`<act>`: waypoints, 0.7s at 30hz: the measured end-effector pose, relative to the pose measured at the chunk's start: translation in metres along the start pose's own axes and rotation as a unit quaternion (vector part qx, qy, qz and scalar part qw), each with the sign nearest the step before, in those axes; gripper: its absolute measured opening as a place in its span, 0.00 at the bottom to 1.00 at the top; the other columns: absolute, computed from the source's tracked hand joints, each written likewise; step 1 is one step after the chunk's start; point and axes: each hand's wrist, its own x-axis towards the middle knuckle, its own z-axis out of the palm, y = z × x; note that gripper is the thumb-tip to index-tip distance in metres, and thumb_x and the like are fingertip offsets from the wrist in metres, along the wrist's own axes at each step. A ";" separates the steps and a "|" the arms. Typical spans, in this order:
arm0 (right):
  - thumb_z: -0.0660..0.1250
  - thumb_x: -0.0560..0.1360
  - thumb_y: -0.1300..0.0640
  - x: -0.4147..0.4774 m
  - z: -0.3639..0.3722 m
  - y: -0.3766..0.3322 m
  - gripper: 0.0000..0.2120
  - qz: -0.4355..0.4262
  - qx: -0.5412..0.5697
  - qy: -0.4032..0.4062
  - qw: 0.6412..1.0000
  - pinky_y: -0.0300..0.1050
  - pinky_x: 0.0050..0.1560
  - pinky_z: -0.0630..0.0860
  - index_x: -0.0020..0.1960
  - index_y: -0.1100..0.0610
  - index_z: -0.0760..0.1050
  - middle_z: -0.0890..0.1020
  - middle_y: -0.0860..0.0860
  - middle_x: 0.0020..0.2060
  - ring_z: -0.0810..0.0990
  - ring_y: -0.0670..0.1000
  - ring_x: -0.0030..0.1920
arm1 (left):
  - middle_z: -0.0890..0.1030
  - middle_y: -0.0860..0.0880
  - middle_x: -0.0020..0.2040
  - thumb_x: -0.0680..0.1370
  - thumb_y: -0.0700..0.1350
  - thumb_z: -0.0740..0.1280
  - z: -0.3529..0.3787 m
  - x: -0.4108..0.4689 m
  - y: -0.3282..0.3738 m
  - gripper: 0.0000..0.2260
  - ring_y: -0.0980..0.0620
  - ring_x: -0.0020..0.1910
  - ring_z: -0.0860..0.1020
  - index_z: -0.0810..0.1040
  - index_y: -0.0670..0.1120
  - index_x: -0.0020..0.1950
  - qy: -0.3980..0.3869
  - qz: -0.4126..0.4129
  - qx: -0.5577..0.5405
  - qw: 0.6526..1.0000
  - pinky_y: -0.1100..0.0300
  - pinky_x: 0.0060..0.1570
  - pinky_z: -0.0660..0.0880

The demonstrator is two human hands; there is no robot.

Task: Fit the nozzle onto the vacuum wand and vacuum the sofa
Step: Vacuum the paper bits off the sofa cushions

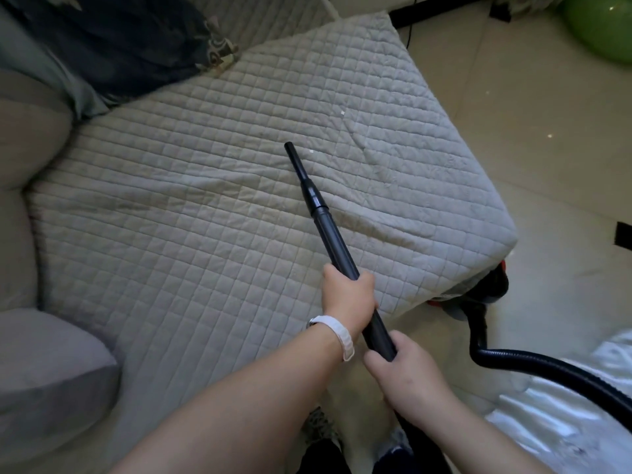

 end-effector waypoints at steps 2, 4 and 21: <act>0.67 0.71 0.50 -0.001 -0.002 0.006 0.10 0.004 -0.004 0.009 1.000 0.46 0.31 0.71 0.39 0.56 0.71 0.75 0.50 0.26 0.77 0.54 0.29 | 0.77 0.43 0.42 0.77 0.44 0.65 0.008 -0.002 -0.004 0.10 0.45 0.32 0.80 0.67 0.43 0.53 -0.009 -0.004 0.012 1.000 0.49 0.35 0.81; 0.68 0.72 0.51 -0.001 -0.005 0.014 0.10 0.009 -0.003 0.012 1.000 0.46 0.31 0.69 0.40 0.57 0.71 0.75 0.50 0.27 0.76 0.53 0.30 | 0.77 0.43 0.42 0.77 0.44 0.64 0.016 -0.004 -0.008 0.10 0.45 0.32 0.80 0.67 0.43 0.54 -0.016 -0.014 0.025 0.999 0.50 0.35 0.81; 0.67 0.71 0.50 0.021 -0.044 0.034 0.11 0.002 0.001 -0.021 1.000 0.46 0.32 0.70 0.38 0.55 0.69 0.76 0.50 0.28 0.76 0.54 0.31 | 0.77 0.45 0.42 0.77 0.43 0.64 0.059 -0.002 -0.004 0.08 0.47 0.33 0.80 0.67 0.46 0.53 0.001 -0.028 0.020 0.999 0.53 0.33 0.80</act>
